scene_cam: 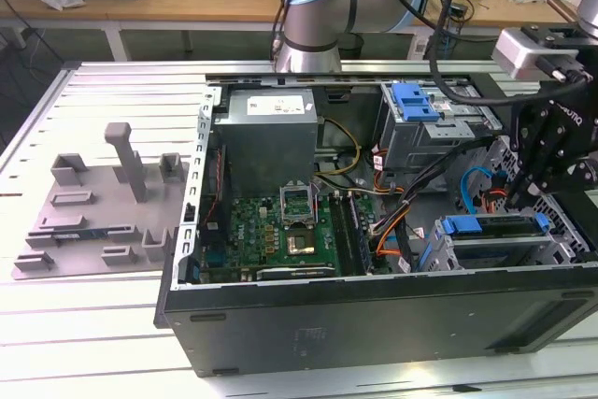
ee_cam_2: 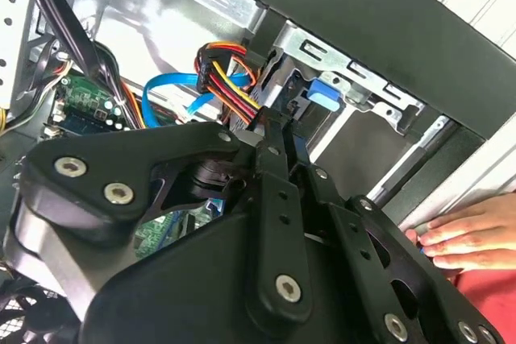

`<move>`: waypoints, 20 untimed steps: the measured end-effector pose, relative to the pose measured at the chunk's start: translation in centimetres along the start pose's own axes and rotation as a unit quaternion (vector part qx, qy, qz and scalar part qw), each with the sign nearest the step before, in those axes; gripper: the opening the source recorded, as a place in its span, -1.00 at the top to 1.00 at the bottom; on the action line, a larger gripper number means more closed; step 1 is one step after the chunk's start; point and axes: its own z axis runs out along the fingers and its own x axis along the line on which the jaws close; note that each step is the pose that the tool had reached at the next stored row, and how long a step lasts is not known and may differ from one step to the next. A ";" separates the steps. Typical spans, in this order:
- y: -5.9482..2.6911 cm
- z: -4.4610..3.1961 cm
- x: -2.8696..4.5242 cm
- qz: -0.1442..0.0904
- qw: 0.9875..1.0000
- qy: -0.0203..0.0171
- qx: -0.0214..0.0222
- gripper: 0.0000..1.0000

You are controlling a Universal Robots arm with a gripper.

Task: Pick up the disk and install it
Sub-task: 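Insert the first disk wire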

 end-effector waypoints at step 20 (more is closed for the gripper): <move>0.10 0.12 1.55 -0.003 1.000 -0.022 0.000 0.66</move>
